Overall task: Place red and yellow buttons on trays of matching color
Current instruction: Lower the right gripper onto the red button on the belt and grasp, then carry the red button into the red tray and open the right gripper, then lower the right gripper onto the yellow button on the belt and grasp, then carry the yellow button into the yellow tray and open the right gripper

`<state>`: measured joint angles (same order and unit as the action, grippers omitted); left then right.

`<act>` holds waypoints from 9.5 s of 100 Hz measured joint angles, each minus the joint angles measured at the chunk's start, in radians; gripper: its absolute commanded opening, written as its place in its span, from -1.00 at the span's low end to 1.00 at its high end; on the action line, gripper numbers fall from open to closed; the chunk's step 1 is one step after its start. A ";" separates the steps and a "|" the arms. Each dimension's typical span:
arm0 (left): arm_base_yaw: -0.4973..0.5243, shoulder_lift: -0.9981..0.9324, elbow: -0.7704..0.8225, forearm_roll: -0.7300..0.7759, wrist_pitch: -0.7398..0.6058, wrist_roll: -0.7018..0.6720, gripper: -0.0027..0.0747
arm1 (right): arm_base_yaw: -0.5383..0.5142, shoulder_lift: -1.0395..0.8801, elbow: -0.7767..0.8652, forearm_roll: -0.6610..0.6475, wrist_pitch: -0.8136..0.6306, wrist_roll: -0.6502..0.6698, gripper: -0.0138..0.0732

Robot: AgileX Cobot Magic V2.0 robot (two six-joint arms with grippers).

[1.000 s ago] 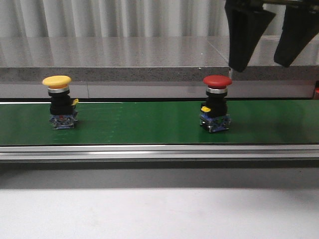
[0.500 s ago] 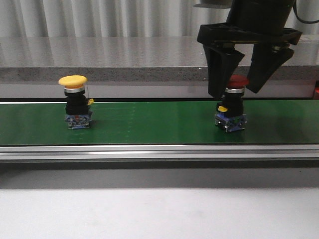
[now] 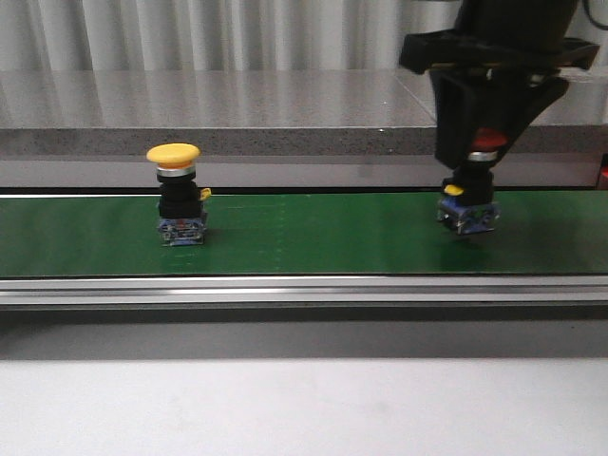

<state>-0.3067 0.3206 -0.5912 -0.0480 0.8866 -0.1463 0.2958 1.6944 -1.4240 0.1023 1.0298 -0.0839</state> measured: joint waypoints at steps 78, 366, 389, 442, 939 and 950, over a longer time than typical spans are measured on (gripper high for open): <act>0.000 0.000 0.000 0.000 0.000 0.000 -0.98 | -0.644 -0.079 -0.020 -0.020 -0.063 0.053 -0.29; 0.000 0.000 0.000 0.000 0.000 0.000 -0.98 | -0.644 0.019 -0.226 0.071 -0.188 0.039 0.34; 0.000 0.000 0.000 0.000 0.000 0.000 -0.98 | -0.542 -0.084 -0.117 0.059 -0.185 0.037 0.36; 0.000 0.000 0.000 0.000 0.000 0.000 -0.98 | -0.255 -0.252 0.128 0.055 -0.149 0.035 0.54; 0.000 0.000 0.000 0.000 0.000 0.000 -0.98 | -0.773 -0.267 0.166 -0.039 -0.147 0.186 -0.65; 0.000 0.000 0.000 0.000 0.000 0.000 -0.98 | -0.690 -0.283 0.166 -0.039 -0.116 0.184 -0.84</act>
<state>-0.3067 0.3206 -0.5912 -0.0480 0.8866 -0.1463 -0.3941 1.4114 -1.2577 0.0635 0.9136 0.1006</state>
